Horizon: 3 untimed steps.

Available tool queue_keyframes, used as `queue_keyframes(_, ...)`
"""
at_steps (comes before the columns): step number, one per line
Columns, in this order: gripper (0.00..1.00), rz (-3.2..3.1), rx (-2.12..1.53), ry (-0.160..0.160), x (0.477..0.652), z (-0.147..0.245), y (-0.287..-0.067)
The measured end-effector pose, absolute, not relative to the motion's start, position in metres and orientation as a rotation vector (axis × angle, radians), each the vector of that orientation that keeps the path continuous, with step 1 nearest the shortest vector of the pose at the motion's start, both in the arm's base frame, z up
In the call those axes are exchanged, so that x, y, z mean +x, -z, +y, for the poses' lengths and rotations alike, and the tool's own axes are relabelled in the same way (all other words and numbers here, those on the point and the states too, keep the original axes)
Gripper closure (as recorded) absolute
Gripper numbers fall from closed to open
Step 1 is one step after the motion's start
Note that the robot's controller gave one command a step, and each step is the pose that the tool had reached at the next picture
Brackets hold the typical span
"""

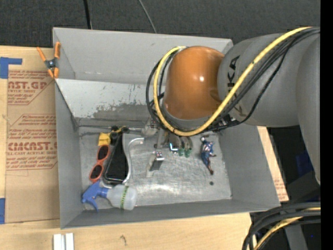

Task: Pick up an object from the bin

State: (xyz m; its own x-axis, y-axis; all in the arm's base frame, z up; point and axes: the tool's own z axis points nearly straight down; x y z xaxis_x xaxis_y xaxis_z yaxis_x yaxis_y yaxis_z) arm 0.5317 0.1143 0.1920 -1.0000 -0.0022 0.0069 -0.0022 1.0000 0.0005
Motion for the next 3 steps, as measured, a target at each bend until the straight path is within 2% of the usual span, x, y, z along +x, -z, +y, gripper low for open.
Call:
queue_keyframes(1,0.0,-3.142,0.001,0.002,0.534,0.114,-0.196)
queue_keyframes(2,0.0,-3.133,0.342,0.001,0.532,0.137,-0.154)
queue_keyframes(3,0.0,-3.043,0.768,0.0,0.522,0.168,-0.148)
